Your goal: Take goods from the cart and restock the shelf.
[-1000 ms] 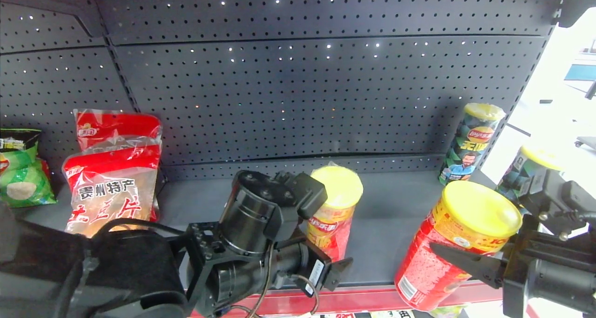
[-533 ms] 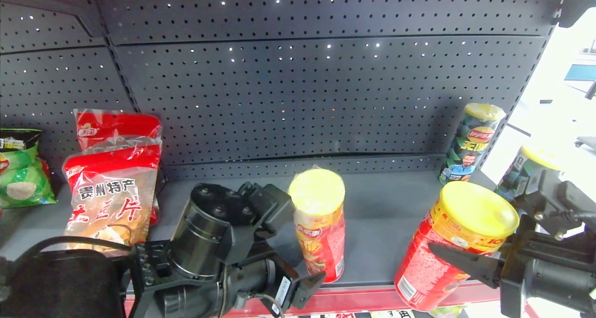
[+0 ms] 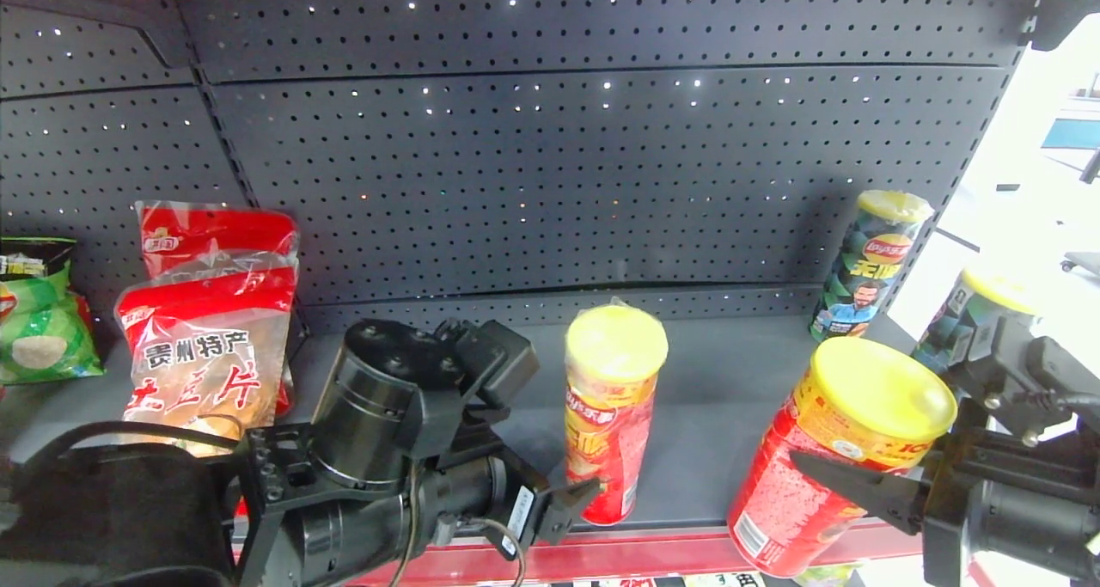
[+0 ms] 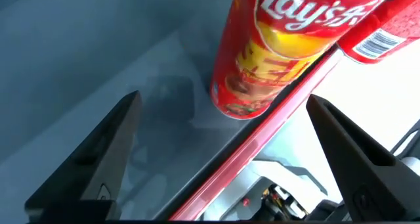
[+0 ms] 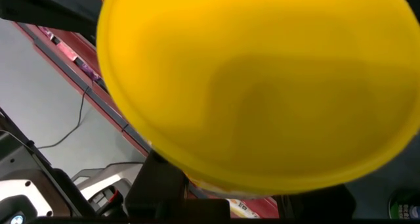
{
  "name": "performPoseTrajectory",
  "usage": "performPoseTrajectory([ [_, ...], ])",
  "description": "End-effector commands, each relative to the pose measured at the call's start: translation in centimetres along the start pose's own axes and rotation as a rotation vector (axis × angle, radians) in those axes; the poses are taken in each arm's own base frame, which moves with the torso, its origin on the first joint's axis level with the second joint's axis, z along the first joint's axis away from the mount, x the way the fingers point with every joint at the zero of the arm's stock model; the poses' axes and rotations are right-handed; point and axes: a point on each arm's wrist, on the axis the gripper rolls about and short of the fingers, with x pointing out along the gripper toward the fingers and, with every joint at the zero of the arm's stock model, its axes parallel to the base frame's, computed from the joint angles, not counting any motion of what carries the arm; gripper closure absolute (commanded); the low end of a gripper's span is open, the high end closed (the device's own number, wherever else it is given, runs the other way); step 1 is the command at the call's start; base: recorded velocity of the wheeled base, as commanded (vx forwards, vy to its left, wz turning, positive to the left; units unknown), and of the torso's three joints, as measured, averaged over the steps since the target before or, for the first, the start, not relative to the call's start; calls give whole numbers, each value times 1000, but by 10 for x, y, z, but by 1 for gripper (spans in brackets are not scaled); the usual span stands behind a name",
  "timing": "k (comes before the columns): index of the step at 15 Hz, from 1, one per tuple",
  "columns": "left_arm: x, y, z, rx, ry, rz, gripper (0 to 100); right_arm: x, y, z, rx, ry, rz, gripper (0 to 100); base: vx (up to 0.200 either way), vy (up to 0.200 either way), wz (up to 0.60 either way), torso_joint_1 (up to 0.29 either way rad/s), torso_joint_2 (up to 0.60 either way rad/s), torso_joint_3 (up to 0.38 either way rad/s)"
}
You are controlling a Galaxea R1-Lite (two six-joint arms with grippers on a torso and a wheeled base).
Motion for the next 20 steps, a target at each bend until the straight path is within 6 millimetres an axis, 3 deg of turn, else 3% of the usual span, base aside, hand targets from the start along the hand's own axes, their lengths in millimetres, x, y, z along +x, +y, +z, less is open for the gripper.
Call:
performPoseTrajectory([
  [1, 4, -1, 0, 0, 5, -6, 0, 1, 0, 0, -1, 1, 1, 100, 0, 0, 0, 0, 0, 0],
  [10, 8, -20, 2, 16, 5, -66, 0, 0, 0, 1, 0, -2, 1, 100, 0, 0, 0, 0, 0, 0],
  [13, 6, -35, 0, -6, 6, -92, 0, 1, 0, 1, 1, -2, -1, 100, 0, 0, 0, 0, 0, 0],
  [20, 12, -39, 4, -4, 2, -100, 0, 2, 0, 0, 1, 3, 0, 100, 0, 0, 0, 0, 0, 0],
])
